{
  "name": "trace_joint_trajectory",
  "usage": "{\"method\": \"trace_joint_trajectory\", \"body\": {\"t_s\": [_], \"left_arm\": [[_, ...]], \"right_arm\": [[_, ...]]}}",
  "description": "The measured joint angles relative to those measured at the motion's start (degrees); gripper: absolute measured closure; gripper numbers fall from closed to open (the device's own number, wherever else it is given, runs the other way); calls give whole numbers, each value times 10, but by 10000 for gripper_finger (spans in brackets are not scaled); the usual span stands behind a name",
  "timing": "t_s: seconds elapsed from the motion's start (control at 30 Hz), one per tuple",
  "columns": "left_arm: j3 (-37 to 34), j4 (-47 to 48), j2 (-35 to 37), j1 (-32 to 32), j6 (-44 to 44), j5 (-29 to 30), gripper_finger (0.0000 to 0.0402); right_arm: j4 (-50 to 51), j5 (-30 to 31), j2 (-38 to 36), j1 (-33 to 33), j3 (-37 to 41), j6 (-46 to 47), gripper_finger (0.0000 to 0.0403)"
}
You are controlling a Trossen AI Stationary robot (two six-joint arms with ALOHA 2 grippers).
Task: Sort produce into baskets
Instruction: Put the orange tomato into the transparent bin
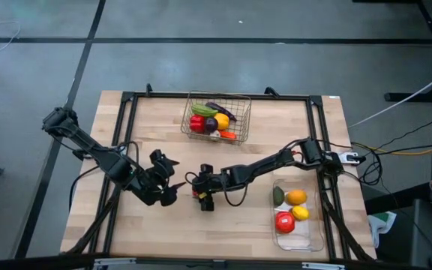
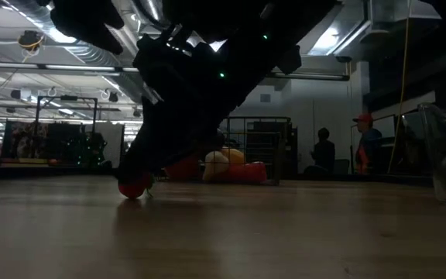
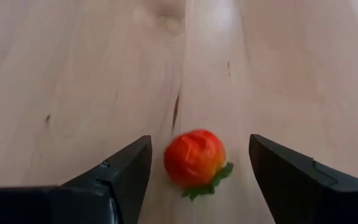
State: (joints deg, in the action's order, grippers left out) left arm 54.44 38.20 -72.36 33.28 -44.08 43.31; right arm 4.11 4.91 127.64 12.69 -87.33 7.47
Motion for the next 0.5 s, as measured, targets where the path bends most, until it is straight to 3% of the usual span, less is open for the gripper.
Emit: {"method": "trace_joint_trajectory", "body": {"t_s": [0.3, 0.5], "left_arm": [[-68, -190, 0, 0, 95, -9, 39], [-110, -264, 0, 0, 128, -10, 39]], "right_arm": [[-1, 0, 20, 0, 0, -3, 137], [-3, 0, 23, 0, -1, -3, 137]]}}
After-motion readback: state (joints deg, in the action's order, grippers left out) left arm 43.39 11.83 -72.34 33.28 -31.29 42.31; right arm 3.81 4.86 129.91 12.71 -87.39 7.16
